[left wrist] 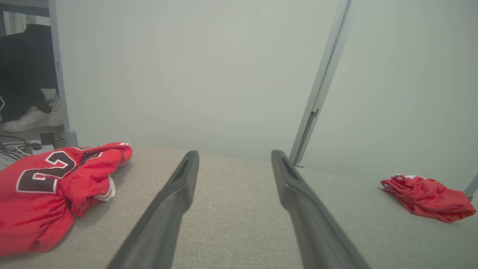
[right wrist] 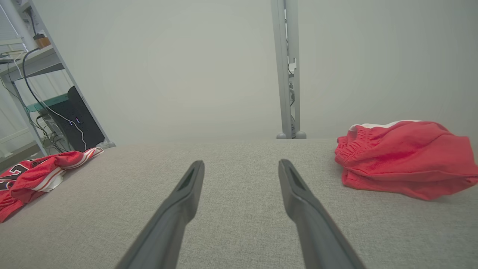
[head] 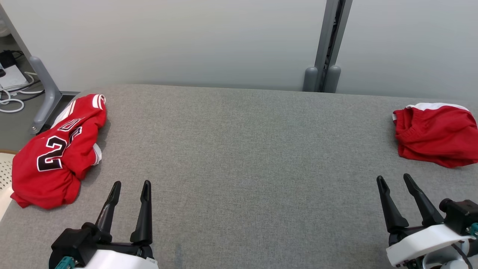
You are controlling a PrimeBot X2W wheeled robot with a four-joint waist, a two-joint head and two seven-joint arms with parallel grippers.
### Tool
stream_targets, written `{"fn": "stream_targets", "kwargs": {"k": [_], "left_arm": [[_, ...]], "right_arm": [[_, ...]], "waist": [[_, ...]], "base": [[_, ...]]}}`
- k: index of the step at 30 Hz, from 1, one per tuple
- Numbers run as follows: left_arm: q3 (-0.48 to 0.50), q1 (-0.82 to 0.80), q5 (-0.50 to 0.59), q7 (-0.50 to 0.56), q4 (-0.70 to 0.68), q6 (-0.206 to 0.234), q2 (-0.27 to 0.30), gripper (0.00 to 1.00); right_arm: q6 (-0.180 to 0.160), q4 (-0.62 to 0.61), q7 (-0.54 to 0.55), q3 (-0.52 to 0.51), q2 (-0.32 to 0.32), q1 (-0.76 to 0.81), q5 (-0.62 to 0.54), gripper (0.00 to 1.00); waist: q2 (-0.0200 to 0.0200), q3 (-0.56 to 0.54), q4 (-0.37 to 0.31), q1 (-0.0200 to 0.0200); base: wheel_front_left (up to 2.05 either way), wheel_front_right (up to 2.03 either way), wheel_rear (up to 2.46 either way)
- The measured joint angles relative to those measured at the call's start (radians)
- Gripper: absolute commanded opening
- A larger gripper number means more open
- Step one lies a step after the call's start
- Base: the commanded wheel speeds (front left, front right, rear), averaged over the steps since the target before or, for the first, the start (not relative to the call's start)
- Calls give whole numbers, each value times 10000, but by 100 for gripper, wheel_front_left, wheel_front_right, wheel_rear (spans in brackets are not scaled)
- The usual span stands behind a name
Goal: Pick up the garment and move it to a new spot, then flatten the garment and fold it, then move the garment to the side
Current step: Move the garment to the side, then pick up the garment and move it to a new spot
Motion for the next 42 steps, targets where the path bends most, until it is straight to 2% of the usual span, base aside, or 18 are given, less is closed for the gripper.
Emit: {"fn": "stream_targets", "kwargs": {"k": [42], "left_arm": [[-42,-48,13,-92,198,-42,-130,100]], "right_arm": [[0,224,207,332,-27,-238,-192,100]], "waist": [[0,15,36,0]], "base": [[0,0,0]]}}
